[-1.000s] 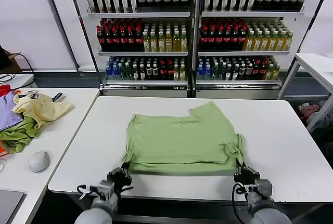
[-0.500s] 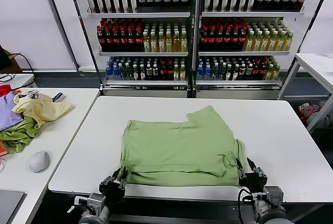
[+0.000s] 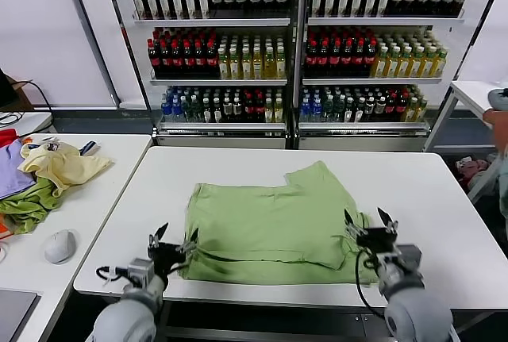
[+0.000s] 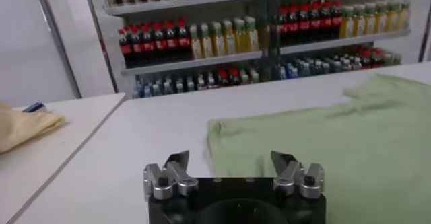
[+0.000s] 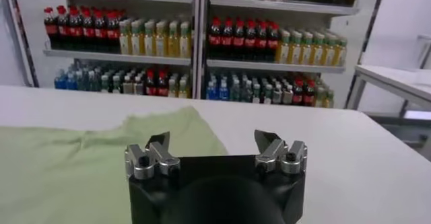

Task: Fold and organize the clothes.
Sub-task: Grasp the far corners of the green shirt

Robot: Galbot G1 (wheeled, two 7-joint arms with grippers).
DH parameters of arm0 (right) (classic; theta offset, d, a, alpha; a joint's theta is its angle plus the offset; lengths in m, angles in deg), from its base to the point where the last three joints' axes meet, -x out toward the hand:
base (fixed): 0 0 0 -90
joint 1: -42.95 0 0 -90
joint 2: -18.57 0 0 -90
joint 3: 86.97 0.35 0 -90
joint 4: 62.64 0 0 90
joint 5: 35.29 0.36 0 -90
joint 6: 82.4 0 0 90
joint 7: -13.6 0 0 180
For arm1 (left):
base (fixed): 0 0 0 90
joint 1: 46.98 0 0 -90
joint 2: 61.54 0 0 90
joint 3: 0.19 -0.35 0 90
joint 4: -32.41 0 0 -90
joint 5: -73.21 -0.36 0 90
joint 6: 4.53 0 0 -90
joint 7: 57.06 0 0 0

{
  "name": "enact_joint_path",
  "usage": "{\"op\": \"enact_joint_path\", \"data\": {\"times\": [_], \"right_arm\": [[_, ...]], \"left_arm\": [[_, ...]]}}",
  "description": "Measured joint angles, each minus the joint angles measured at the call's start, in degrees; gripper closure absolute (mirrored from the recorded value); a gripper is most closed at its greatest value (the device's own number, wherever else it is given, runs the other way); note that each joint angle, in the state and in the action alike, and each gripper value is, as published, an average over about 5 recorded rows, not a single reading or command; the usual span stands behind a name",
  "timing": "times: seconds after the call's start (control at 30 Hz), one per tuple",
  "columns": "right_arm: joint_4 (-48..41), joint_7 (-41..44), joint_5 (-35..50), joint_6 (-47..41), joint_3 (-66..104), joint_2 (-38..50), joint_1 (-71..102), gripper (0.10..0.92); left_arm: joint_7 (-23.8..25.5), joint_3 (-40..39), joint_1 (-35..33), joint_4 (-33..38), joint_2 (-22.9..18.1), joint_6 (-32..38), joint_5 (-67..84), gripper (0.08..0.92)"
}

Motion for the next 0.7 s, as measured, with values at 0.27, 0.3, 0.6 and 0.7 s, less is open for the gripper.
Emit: {"op": "enact_joint_path", "data": {"times": [0.27, 0.3, 0.6, 0.7], "right_arm": [[-15.18, 0.84, 0.22, 0.37, -5.70, -1.70, -14.29, 0.203], [-17.06, 0.98, 0.14, 0.46, -6.30, -2.00, -15.91, 0.203], [-33.96, 2.03, -1.42, 1.29, -9.46, -5.29, -28.69, 0.203], [-39.17, 2.40, -2.00, 1.41, -9.96, -6.48, -32.10, 0.203]], "left_arm": [[-1.42, -4.23, 12.16, -10.86, -1.89, -0.51, 3.08, 0.177], [-1.53, -4.83, 13.65, -12.33, -2.24, -0.62, 3.19, 0.177], [-2.06, -9.78, 25.17, -25.29, -5.93, -1.54, 2.79, 0.177], [-2.15, -11.03, 28.04, -28.99, -7.21, -1.63, 2.65, 0.177]]}}
